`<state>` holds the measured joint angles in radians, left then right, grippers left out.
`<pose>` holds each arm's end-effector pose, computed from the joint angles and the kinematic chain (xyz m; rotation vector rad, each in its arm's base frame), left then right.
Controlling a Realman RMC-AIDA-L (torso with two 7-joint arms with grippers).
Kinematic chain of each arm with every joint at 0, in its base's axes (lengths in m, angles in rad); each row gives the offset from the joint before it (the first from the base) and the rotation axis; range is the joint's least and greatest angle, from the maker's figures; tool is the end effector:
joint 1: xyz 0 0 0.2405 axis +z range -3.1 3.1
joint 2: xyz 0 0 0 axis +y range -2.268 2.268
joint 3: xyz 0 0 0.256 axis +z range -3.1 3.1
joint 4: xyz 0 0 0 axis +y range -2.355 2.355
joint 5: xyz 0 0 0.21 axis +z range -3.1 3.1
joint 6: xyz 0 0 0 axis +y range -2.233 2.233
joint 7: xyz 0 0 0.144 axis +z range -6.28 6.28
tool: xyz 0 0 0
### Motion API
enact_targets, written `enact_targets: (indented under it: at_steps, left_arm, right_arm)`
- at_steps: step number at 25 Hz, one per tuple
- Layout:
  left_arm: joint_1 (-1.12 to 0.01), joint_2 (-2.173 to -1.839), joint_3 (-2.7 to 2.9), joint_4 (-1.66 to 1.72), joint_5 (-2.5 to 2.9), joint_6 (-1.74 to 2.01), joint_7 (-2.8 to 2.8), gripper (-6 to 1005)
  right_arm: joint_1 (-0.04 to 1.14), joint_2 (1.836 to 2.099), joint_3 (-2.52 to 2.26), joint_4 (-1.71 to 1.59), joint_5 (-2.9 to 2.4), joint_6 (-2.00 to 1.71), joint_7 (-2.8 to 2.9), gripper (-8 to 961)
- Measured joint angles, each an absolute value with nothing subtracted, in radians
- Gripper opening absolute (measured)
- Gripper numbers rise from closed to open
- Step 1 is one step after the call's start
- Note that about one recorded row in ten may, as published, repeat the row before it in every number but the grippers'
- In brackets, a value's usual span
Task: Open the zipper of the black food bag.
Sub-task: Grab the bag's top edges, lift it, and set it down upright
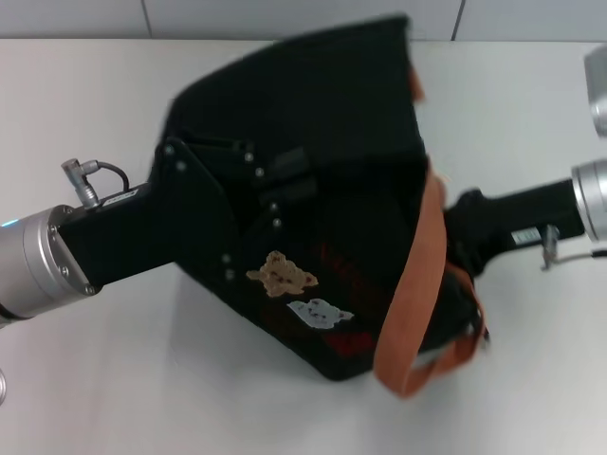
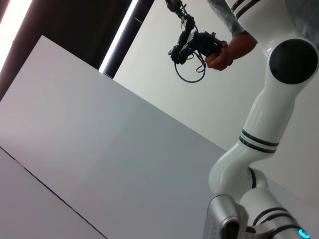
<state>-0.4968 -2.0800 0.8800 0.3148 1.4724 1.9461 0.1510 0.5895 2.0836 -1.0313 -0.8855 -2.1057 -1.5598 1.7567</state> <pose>-0.2178 0.2684 -0.0109 -1.9951 1.0136 -1.0775 0.2135 0.3405 -0.0188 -3.0012 0.6675 0.2915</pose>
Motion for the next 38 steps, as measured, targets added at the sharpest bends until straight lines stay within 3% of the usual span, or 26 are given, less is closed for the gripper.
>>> enact_targets:
  at_steps: [13,23,29,33,38]
  left_arm:
    - [-0.536,-2.080,0.882,0.287,1.474,1.949,0.158,77]
    - [-0.537,-2.080,0.890,0.252,1.488,1.933,0.160,7]
    - [-0.537,-2.080,0.915,0.250,1.491,1.922,0.162,8]
    - [-0.544,-2.080,0.930,0.250,1.486,1.912,0.162,7]
    - [-0.550,-2.080,0.929,0.257,1.484,1.914,0.162,6]
  right_arm:
    - [0.730,2.080,-1.189,-0.715,-2.087,-1.440,1.753,0]
    - [0.631,2.066,-0.959,-0.839,-2.078,-1.648,1.813,0]
    - [0.545,2.042,-0.770,-0.882,-1.987,-1.759,1.840,178]
    - [0.544,2.046,-0.778,-0.874,-2.016,-1.740,1.842,257]
    - [0.579,2.063,-0.797,-0.857,-2.167,-1.729,1.863,225]
